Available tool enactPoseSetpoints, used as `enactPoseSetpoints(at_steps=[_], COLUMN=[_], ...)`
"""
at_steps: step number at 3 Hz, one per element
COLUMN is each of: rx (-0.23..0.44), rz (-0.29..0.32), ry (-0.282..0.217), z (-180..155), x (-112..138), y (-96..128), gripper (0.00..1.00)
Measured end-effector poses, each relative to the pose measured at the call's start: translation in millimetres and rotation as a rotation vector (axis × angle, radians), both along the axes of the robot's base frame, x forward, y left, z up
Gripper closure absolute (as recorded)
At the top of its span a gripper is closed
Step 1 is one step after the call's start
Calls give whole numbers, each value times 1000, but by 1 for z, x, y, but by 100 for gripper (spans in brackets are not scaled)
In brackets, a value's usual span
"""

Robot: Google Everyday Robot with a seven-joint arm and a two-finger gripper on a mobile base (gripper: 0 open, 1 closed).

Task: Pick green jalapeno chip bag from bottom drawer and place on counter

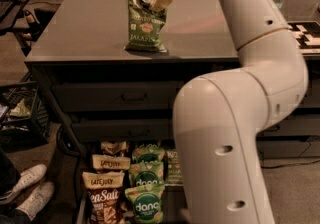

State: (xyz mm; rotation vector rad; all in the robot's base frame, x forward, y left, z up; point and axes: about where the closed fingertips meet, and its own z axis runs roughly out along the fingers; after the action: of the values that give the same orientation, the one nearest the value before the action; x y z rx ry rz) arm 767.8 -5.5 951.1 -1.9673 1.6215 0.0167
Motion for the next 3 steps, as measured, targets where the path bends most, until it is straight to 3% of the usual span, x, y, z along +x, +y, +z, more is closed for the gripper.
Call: enactPoseSetpoints(at_steps=[1,3], rx=[7,7], rz=[-2,-2], ry=[-7,-7], z=[-3,-3], x=[6,6], y=[3,3], gripper=[87,40])
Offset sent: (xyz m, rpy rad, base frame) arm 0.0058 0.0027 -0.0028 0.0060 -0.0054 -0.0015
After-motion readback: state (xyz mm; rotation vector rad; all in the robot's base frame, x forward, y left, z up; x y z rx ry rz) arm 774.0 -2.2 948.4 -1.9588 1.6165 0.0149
